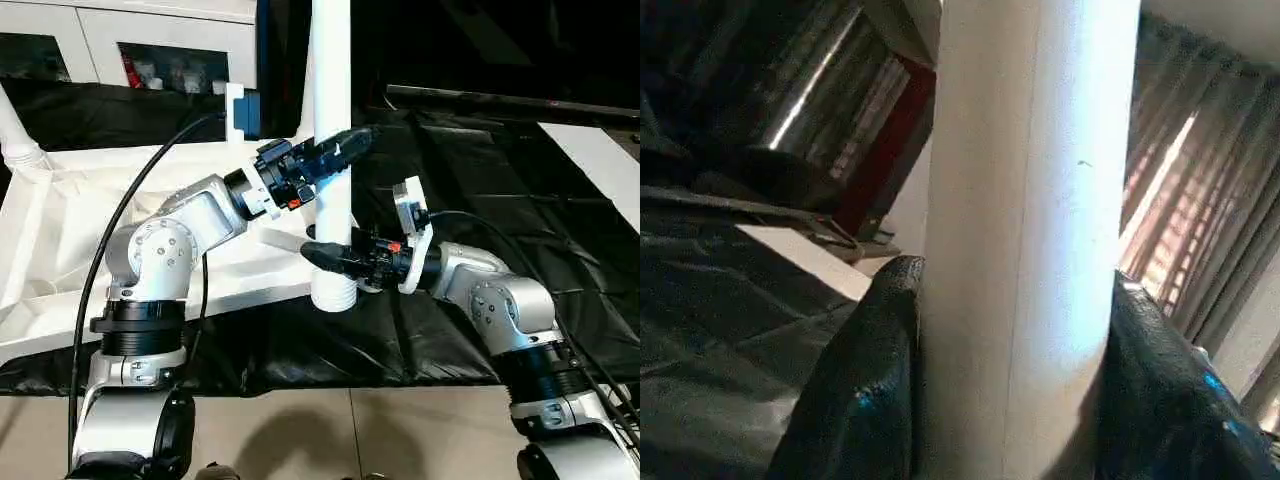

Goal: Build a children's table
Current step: Insert table leg to table base

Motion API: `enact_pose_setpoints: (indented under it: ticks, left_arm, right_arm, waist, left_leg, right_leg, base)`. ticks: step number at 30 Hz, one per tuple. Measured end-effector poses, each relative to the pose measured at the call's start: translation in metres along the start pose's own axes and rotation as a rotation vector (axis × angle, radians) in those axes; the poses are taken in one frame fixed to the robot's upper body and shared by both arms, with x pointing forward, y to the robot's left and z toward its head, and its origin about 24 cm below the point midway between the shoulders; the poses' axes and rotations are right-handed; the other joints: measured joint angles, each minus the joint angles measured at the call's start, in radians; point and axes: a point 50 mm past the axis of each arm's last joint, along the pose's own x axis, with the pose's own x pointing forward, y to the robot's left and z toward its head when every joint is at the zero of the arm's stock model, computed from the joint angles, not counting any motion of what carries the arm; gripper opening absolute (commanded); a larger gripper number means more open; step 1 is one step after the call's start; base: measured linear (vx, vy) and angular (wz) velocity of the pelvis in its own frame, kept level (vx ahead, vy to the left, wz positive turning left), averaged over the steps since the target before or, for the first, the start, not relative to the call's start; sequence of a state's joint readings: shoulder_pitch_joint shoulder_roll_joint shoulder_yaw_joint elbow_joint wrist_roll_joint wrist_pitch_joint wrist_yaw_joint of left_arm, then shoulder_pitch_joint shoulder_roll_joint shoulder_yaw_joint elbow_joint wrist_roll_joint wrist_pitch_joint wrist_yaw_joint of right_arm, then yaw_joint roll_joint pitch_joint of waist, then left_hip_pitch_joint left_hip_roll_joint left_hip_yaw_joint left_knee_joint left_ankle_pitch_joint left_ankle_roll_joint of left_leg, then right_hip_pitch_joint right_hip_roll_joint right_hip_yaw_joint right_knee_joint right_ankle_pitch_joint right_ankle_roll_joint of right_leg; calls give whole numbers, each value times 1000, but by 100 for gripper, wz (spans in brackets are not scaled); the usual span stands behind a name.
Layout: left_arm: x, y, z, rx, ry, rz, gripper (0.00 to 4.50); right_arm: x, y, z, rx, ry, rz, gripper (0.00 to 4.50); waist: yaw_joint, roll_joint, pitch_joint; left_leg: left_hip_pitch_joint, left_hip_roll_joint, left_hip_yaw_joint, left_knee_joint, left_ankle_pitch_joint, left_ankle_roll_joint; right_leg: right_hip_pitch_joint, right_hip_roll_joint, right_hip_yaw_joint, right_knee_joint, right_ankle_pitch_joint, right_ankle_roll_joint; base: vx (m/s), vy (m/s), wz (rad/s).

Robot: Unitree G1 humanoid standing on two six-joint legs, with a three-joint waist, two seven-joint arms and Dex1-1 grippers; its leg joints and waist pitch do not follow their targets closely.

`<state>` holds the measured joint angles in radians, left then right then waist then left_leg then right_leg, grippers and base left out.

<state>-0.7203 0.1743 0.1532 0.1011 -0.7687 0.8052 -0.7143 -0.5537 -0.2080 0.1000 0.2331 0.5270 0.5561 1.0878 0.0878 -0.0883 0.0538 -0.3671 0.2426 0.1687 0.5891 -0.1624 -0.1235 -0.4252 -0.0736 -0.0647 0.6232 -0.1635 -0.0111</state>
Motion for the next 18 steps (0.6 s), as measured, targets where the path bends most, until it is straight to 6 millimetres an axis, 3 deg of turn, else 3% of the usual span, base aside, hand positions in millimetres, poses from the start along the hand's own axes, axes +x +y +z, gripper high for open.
enact_pose_setpoints:
  ticks: [8, 9, 10, 18]
  left_arm:
    - [5, 0, -2, 10, 1, 42, 186]
    - [6, -1, -3, 8, 1, 43, 185]
    - [6, -1, -3, 8, -4, 47, 185]
    - [7, -1, -5, -29, -15, 34, 183]
  right_arm:
    - [-2, -1, 0, 5, 11, -16, 189]
    - [-3, 0, 1, 6, 15, -17, 245]
    - [-3, 0, 2, 5, 18, -23, 259]
    - [-8, 6, 6, 58, 62, 44, 313]
  waist:
    - [0, 0, 0]
    - [0, 0, 0]
    - [0, 0, 0]
    - [1, 0, 0]
  left_leg:
    - [0, 0, 0, 0, 0, 0]
    - [0, 0, 0, 0, 0, 0]
    - [0, 0, 0, 0, 0, 0]
    - [0, 0, 0, 1, 0, 0]
  right_leg:
    - [0, 0, 0, 0, 0, 0]
    - [0, 0, 0, 0, 0, 0]
    - [0, 0, 0, 0, 0, 0]
    - [0, 0, 0, 0, 0, 0]
  base:
    - [0, 0, 0]
    - [0, 0, 0]
    - [0, 0, 0]
    - [0, 0, 0]
